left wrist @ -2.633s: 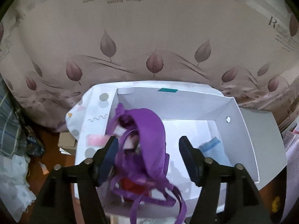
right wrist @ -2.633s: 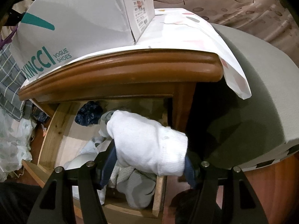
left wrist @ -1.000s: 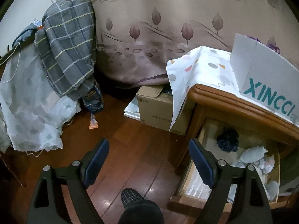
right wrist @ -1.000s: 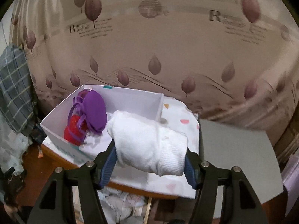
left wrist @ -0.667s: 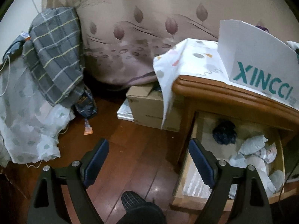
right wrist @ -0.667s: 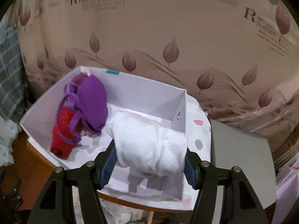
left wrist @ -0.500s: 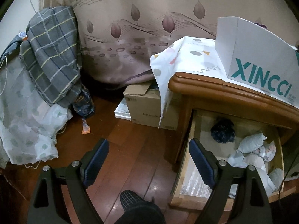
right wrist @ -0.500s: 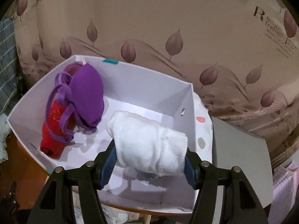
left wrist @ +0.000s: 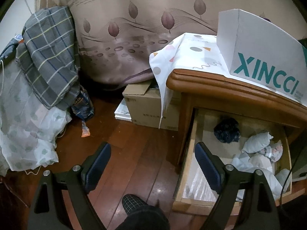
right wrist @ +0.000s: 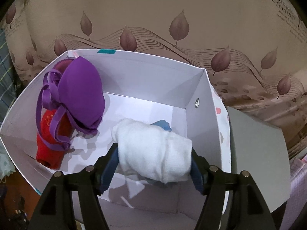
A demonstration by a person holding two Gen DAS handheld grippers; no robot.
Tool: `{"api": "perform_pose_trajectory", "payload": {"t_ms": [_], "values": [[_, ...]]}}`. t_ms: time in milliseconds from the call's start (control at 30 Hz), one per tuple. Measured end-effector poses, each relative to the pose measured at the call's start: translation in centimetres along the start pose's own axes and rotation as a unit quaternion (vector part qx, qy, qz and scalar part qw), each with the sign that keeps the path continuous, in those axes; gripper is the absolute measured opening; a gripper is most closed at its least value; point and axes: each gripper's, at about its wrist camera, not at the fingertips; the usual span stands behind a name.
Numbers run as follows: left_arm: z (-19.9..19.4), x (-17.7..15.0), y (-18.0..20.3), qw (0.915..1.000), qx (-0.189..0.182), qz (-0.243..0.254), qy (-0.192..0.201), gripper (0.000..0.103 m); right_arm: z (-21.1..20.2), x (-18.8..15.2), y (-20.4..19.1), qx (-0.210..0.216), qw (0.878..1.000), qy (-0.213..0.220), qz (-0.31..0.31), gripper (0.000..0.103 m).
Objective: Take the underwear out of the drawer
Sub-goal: 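Carry the white sock bundle into the shoe box and open the right tool, then move the right tool back down into the drawer over the grey items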
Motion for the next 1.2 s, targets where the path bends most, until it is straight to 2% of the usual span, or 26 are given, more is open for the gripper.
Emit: {"api": "perform_pose_trajectory", "payload": {"t_ms": [233, 367, 567, 767, 900, 1033, 1100, 1200], "values": [[0.2, -0.1, 0.3, 0.9999, -0.006, 0.007, -0.006, 0.087, -3.4, 0.7, 0.2, 0.009, 0.999, 0.045, 0.007, 0.071], [0.3, 0.0, 0.5, 0.9999, -0.005, 0.010, -0.008, 0.088, -5.8, 0.5, 0.6, 0.022, 0.998, 0.057, 0.002, 0.071], [0.2, -0.1, 0.9, 0.9998, -0.012, 0.015, -0.007, 0.088, -9.7, -2.1, 1.6, 0.043, 0.997, 0.061, -0.017, 0.072], [0.1, 0.0, 1.2, 0.9996, -0.018, 0.019, -0.008, 0.088, -11.2, -8.4, 2.3, 0.062, 0.996, 0.021, -0.053, 0.072], [0.0, -0.1, 1.2, 0.9996, -0.019, 0.021, -0.006, 0.088, -9.8, -12.8, 2.9, 0.063, 0.996, -0.025, -0.065, 0.072], [0.0, -0.1, 1.2, 0.9996, -0.019, 0.021, -0.007, 0.089, -6.0, -16.9, 3.7, 0.065, 0.991, -0.084, -0.083, 0.072], [0.0, -0.1, 1.3, 0.9996, -0.019, 0.021, -0.007, 0.089, -3.9, -18.2, 4.2, 0.076, 0.987, -0.117, -0.078, 0.072], [0.0, -0.1, 1.3, 0.9996, -0.020, 0.020, -0.009, 0.089, -0.4, -19.7, 4.7, 0.068, 0.982, -0.160, -0.070, 0.072]]}}
Point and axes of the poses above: each gripper's, at about its wrist camera, not at the fingertips, and z roughly the way its jaws point, y to its right, x to its top, and after that the axes turned 6 degrees about z, right-handed
